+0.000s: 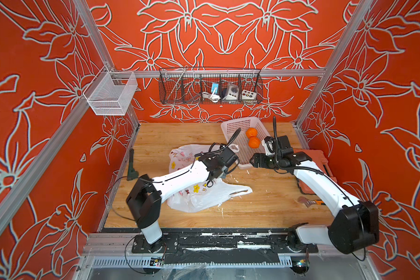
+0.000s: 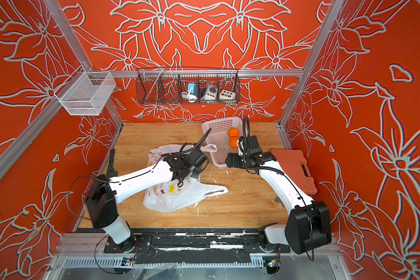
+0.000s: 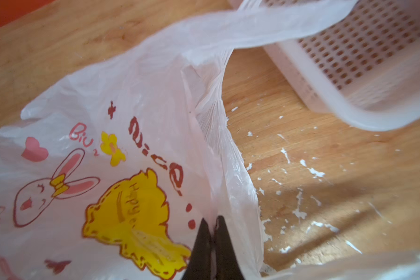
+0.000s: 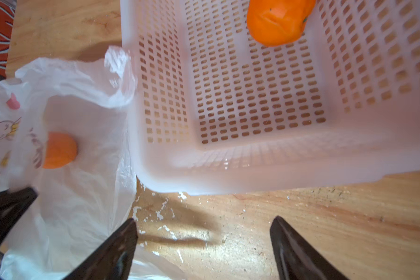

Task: Place the oranges into plastic bags & tie knots
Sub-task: Pick up the plastic bag at the center of the board, then pick up the orange from the basket.

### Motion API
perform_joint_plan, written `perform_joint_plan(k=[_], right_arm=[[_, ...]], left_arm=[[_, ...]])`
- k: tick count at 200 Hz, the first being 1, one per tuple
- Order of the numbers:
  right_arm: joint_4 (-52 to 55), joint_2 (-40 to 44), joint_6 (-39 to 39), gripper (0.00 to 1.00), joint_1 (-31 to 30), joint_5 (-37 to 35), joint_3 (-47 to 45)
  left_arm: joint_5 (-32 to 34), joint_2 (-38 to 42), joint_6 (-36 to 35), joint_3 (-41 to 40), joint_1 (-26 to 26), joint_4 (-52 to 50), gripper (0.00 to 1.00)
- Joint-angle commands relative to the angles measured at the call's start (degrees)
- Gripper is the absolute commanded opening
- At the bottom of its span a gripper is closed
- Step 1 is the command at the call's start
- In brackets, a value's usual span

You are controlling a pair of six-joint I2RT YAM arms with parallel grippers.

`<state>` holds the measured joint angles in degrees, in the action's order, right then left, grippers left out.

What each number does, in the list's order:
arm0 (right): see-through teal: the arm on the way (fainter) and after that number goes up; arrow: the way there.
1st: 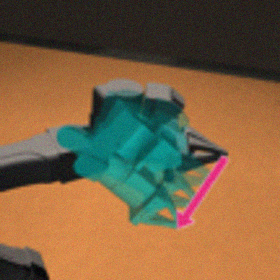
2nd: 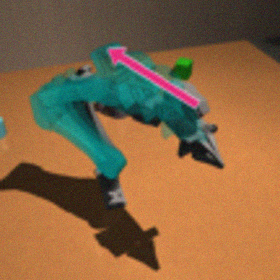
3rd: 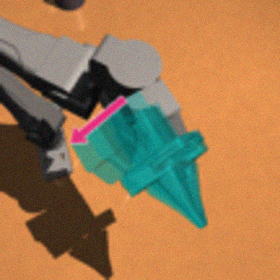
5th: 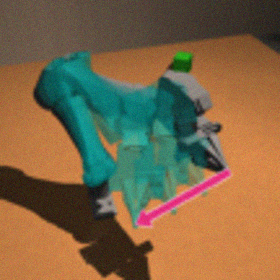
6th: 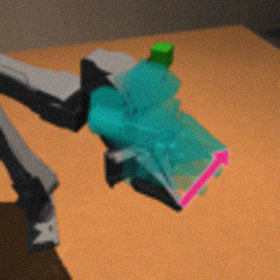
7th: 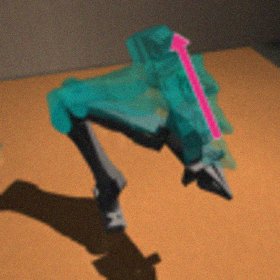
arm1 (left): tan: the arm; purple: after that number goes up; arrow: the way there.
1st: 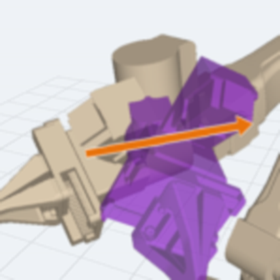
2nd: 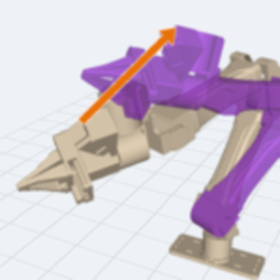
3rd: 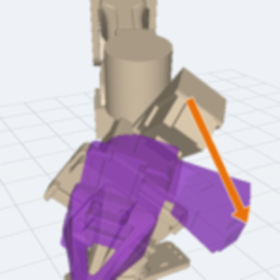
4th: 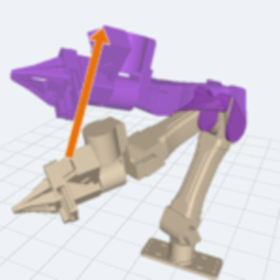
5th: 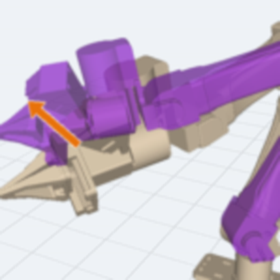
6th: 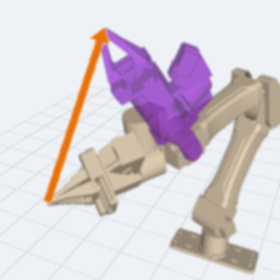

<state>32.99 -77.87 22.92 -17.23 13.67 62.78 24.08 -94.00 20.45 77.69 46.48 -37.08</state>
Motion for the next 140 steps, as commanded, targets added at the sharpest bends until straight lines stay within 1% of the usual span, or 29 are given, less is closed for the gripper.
perform_joint_plan(k=[1, 19, 26, 43, 65, 86, 98, 115, 140], right_arm=[[-0.79, -3.49, 0.2, 0.9, 0.31, -4.89, 4.45], [-2.49, -7.53, 0.46, 0.91, 0.98, -6.68, 7.7], [-2.96, -9.39, 0.32, 0.91, 1.47, -6.72, 9.3], [-3.44, -14.12, -0.47, 0.91, 2.25, -8.33, 13.11], [-4.17, -20.4, -2.22, 0.91, 3.42, -9.15, 17.47], [-3.45, -25.87, -3.48, 0.92, 4.3, -10.88, 21.98], [-3.55, -28.65, -4.07, 0.92, 4.8, -10.57, 24.14], [-5.5, -32.04, -5.14, 0.95, 5.06, -10.02, 26.15], [-5.36, -37.97, -7.55, 0.97, 5.2, -11.95, 30.85]], left_arm=[[-8.53, 5.87, -6.73, -4.58, -4.5, 7.28, 0.0], [-15.03, 10.67, -8.67, -7.79, -8.01, 11.0, 0.0], [-16.34, 12.09, -9.25, -8.6, -9.0, 11.89, 0.0], [-18.39, 14.19, -10.87, -8.93, -11.05, 11.61, 0.0], [-18.64, 14.64, -11.57, -6.51, -12.9, 7.0, 0.0], [-19.59, 14.1, -11.04, -4.55, -13.26, 2.53, 0.0], [-20.58, 13.85, -10.22, -4.38, -13.26, 1.53, 0.0], [-23.58, 14.39, -9.26, -5.69, -13.26, 2.71, 0.0], [-25.6, 15.05, -7.5, -7.35, -13.26, 5.58, 0.0]])
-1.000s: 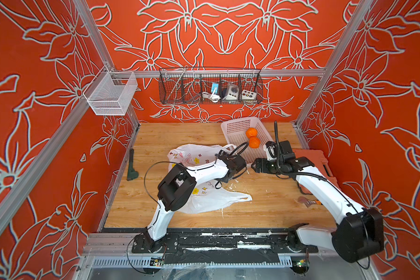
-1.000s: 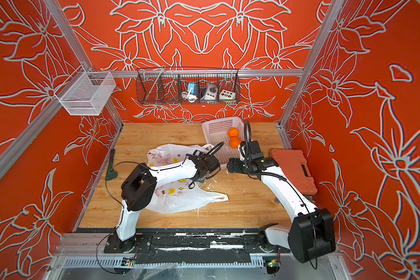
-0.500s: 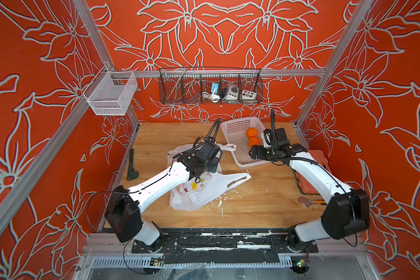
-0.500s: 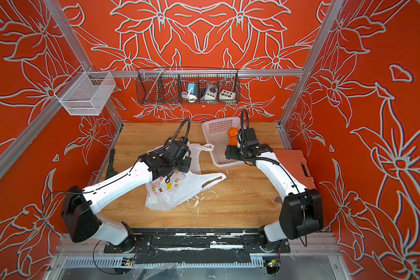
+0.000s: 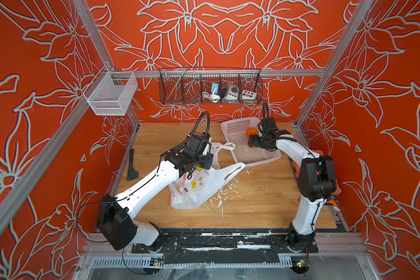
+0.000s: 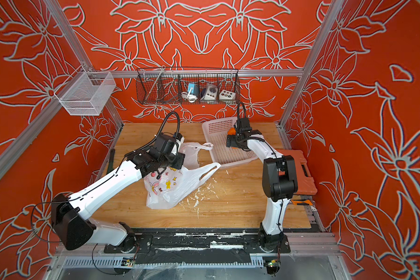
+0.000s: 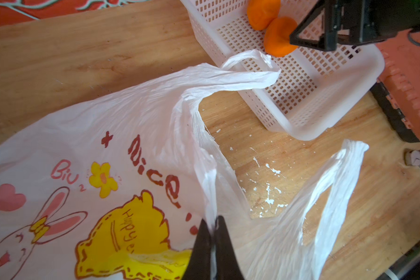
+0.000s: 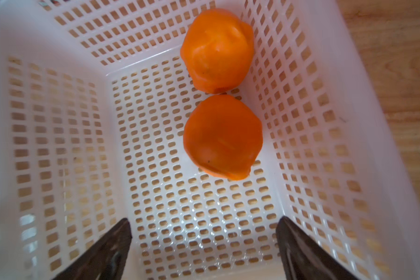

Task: Place the oranges into plastic bags & tie knots
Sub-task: Pick up the orange from the basket, then place the orange in the plastic bag.

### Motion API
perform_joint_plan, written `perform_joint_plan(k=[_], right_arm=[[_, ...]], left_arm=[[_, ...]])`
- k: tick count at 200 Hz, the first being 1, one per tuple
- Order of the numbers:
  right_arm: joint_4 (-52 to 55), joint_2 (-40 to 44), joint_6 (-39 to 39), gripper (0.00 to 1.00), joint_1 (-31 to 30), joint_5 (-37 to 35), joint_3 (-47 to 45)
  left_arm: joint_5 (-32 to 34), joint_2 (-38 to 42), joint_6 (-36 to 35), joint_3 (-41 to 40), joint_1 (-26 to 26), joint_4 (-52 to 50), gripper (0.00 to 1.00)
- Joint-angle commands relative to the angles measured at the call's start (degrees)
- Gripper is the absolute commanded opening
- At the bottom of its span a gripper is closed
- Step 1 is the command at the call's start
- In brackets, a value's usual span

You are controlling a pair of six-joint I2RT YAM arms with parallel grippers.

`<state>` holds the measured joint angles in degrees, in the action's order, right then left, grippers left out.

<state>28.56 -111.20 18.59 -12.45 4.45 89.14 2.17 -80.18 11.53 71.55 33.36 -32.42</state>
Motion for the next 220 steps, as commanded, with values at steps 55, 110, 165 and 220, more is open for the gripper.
perform_joint_plan(k=[55, 110, 165, 220], right_arm=[[-0.94, -14.41, -6.55, 0.91, 1.04, -3.9, 12.11], [-0.42, -12.93, -7.86, 0.53, 1.19, -6.06, 11.64], [0.59, 4.0, -5.13, 0.45, 1.19, 1.72, 1.43], [-9.75, 26.54, 5.84, 0.42, -3.57, 24.52, -21.94]], left_arm=[[-2.94, 0.22, 2.33, -2.07, -0.14, 2.45, 0.0], [-3.01, -0.36, 3.06, -2.03, -0.14, 3.15, 0.0], [-3.96, 0.69, 3.86, -1.85, -0.14, 4.34, 0.0], [-5.45, 3.2, 4.81, -4.49, -0.14, 7.46, 0.0]])
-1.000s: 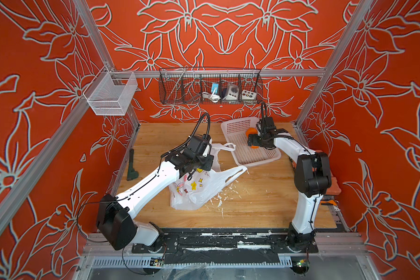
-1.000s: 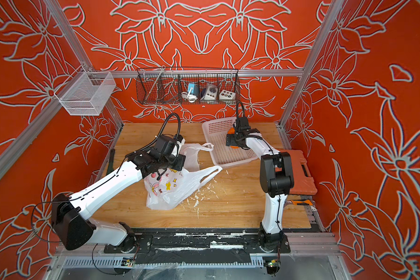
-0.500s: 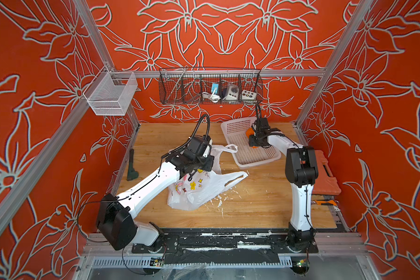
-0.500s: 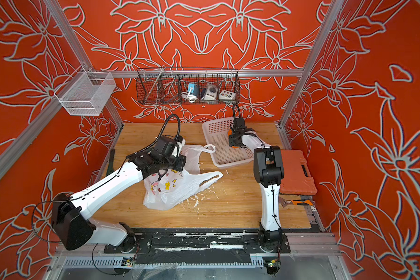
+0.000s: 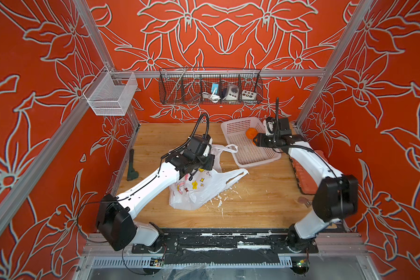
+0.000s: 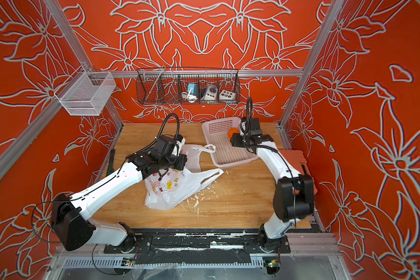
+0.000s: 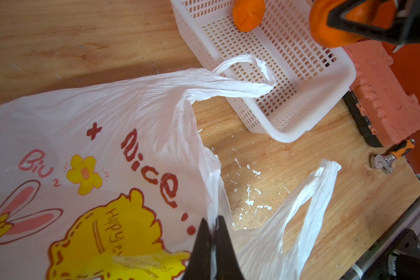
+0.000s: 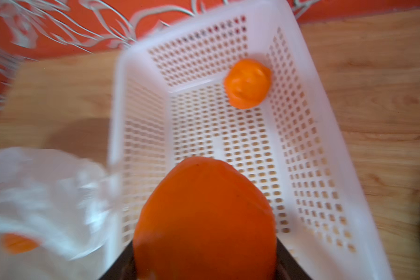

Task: Place the oranges into plastic bags & tie knots
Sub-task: Place the orange in the plastic bag, then pick up the orange from the basket.

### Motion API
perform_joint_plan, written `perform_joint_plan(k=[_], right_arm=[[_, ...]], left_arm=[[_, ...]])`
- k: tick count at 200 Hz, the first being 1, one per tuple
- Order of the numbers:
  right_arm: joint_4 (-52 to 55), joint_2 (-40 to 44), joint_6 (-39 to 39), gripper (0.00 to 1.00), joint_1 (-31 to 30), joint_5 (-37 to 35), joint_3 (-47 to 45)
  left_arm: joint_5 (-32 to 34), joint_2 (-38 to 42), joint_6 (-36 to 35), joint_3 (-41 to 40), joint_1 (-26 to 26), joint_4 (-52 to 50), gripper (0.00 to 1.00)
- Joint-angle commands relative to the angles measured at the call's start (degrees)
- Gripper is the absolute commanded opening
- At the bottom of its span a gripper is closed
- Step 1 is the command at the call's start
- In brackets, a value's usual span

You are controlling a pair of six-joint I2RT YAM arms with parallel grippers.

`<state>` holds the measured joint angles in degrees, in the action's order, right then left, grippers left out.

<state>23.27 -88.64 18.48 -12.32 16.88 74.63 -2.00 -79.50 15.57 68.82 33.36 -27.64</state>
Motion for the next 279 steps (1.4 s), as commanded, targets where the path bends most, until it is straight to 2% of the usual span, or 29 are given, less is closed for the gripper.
perform_joint_plan(k=[1, 21, 43, 85, 109, 124, 139, 161, 177, 192, 204, 241, 260, 279], right_arm=[[-4.55, 4.26, 6.04, 0.42, -4.0, 12.28, -7.63], [-5.33, 7.21, 7.96, 0.42, -9.51, 13.82, -10.92], [-8.24, 6.78, 11.11, 0.42, -15.69, 15.67, -12.33], [-15.85, 0.58, 18.08, 0.4, -24.83, 18.35, -12.68], [-20.64, -4.76, 23.09, 0.43, -30.56, 19.61, -12.19], [-22.6, -7.6, 25.0, 0.49, -33.66, 20.03, -11.46], [-22.74, -9.44, 26.6, 0.71, -35.35, 19.53, -10.49], [-21.62, -9.59, 27.02, 0.89, -35.29, 18.53, -10.84], [-16.85, -8.39, 24.44, 0.97, -35.08, 16.46, -9.97], [-14.19, -6.9, 23.38, 0.99, -34.32, 15.66, -10.05], [-12.42, -5.34, 22.75, 0.97, -33.13, 15.34, -10.54], [-2.22, 3.22, 17.06, 0.85, -29.03, 11.39, -11.34], [1.05, 8.51, 15.31, 0.78, -24.44, 11.24, -12.05], [2.85, 11.92, 13.47, 0.77, -18.22, 10.5, -11.68]], left_arm=[[-1.35, 2.56, 0.77, -1.8, -0.14, 2.76, 0.0], [-2.59, 3.38, 1.31, -3.14, -0.14, 4.44, 0.0], [-4.45, 4.2, 2.11, -4.75, -0.14, 6.28, 0.0], [-4.63, 6.91, 4.37, -8.49, -0.14, 10.69, 0.0], [-3.19, 8.38, 6.48, -9.93, -0.14, 12.6, 0.0], [-2.47, 9.72, 7.38, -11.25, -0.14, 13.87, 0.0], [-1.8, 11.14, 8.01, -12.65, -0.14, 14.53, 0.0], [-0.87, 13.02, 8.24, -14.21, -0.14, 14.0, 0.0], [-0.37, 13.81, 8.41, -14.91, -0.14, 13.26, 0.0], [0.02, 13.9, 8.69, -15.14, -0.14, 12.55, 0.0], [0.27, 13.84, 8.96, -15.12, -0.14, 12.26, 0.0], [1.38, 11.8, 9.92, -14.04, -0.14, 11.12, 0.0], [1.98, 10.62, 10.31, -13.68, -0.14, 11.12, 0.0], [2.26, 9.25, 10.27, -12.78, -0.14, 11.09, 0.0]])
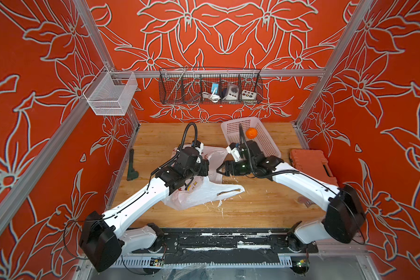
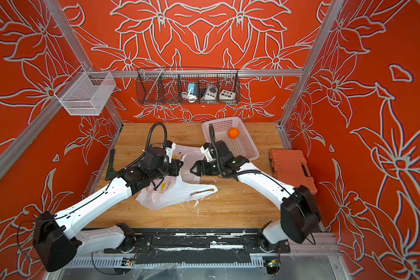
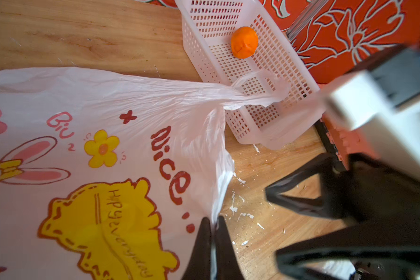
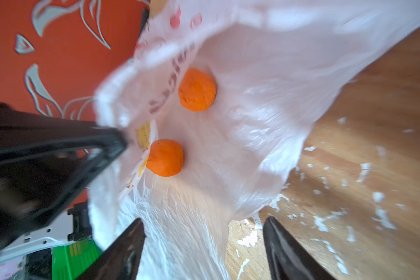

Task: Place the oranges into plastic bags & tie knots
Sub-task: Pick up the orange from the basket.

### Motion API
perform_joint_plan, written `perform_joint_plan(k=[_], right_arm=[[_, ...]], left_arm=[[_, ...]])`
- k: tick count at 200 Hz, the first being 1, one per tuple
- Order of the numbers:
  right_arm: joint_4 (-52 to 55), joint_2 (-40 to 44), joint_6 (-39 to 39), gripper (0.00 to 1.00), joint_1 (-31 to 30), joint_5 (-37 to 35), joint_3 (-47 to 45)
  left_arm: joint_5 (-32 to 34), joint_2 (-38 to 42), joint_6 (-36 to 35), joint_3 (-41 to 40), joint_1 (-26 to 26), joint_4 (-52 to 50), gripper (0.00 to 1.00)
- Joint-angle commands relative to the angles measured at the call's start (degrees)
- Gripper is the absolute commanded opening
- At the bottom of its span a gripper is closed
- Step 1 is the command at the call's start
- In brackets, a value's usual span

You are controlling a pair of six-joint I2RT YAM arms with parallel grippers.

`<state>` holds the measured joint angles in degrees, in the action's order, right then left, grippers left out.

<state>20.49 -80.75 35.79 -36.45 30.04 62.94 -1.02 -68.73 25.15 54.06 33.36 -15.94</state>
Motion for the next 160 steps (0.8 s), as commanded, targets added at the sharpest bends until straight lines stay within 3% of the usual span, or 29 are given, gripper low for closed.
perform_joint_plan(k=[1, 34, 65, 104, 160], right_arm=[[5.71, 4.11, -3.99, 0.77, 6.19, -2.86, 0.09], [7.61, -1.66, -9.92, 0.78, 14.63, -11.35, 7.57], [-3.88, -12.06, -10.13, 0.79, 21.63, -15.29, 11.07], [-11.73, -26.64, -14.68, 0.79, 23.82, -24.32, 20.38], [-8.35, -43.29, -11.09, 0.91, 25.29, -29.0, 36.2]], left_arm=[[1.28, -1.6, 0.7, 2.04, -0.19, -0.59, 0.0], [0.7, -2.84, 0.75, 2.78, -0.14, 0.72, 0.0], [0.61, -3.88, 1.21, 3.33, -0.14, 1.17, 0.0], [-0.64, -4.89, 0.69, 3.42, -0.14, 1.58, 0.0], [-2.23, -6.67, 0.17, 4.18, -0.14, 2.23, 0.0]])
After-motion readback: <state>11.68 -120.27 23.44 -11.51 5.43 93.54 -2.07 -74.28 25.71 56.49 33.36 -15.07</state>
